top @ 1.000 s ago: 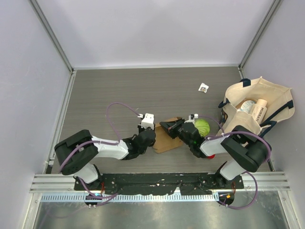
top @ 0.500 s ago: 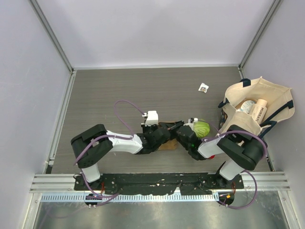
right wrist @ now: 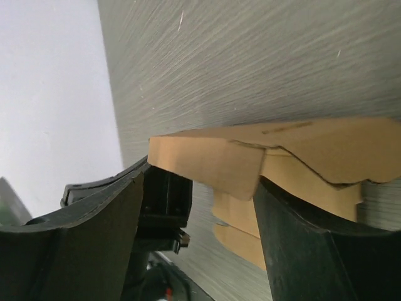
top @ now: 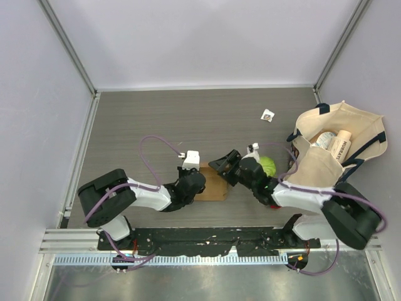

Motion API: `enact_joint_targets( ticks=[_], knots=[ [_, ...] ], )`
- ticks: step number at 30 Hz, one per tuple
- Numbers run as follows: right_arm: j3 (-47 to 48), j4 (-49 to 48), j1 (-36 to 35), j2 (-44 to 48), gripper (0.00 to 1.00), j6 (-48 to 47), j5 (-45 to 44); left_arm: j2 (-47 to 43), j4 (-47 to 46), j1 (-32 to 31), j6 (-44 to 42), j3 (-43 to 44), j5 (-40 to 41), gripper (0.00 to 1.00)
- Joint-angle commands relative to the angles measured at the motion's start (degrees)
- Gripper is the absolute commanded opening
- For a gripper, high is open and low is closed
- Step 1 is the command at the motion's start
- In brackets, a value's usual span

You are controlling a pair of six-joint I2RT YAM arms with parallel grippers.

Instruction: Fold the paper box

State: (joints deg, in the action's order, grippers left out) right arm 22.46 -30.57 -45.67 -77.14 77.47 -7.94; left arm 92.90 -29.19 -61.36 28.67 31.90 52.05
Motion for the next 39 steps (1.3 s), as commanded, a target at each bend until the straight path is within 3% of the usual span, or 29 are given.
enact_joint_targets(
  ticks=[1, 4, 7, 13, 20, 24, 30, 36, 38, 39],
  knots=[
    [6.36, 29.62, 2.77, 12.61, 0.75, -27.33, 4.07, -2.29, -0.35, 0.19, -6.42, -1.23, -2.74, 0.00],
    [14.43, 46.14, 3.83, 17.28, 0.74, -38.69, 5.05, -3.34, 1.32, 0.19, -7.22, -1.14, -2.92, 0.00],
    [21.47, 54.18, 4.27, 17.74, 0.74, -43.54, 2.15, -3.69, 2.82, 0.19, -7.13, -0.79, -3.18, 0.00],
    [28.78, 57.99, 5.15, 10.35, 0.63, -42.41, -0.24, -3.43, 5.98, 0.19, -5.55, 0.35, -1.52, 0.00],
    [24.92, 50.35, 5.06, 8.59, 0.43, -39.95, 3.90, -4.05, 6.95, 0.19, -5.02, 0.62, -1.25, 0.00],
    [22.90, 45.78, 5.24, 6.92, 0.38, -37.41, 6.97, -3.61, 7.39, 0.10, -4.85, 1.14, -1.60, 0.00],
    [17.55, 34.10, 6.38, 3.76, 0.38, -30.56, 13.82, -4.04, 7.66, 0.19, -4.50, 1.24, -2.22, 0.00],
    [10.52, 15.84, 10.25, 2.87, 0.43, -24.39, 20.60, -4.66, 8.10, 0.19, -3.36, 0.97, -3.10, 0.00],
    [10.49, 16.58, 10.51, 4.01, 0.45, -24.73, 19.99, -4.75, 8.36, 0.10, -3.00, 0.97, -3.27, 0.00],
    [11.63, 23.12, 10.51, 5.50, 0.45, -26.13, 19.12, -4.84, 8.71, 0.10, -2.83, 0.88, -3.36, 0.00]
  ],
)
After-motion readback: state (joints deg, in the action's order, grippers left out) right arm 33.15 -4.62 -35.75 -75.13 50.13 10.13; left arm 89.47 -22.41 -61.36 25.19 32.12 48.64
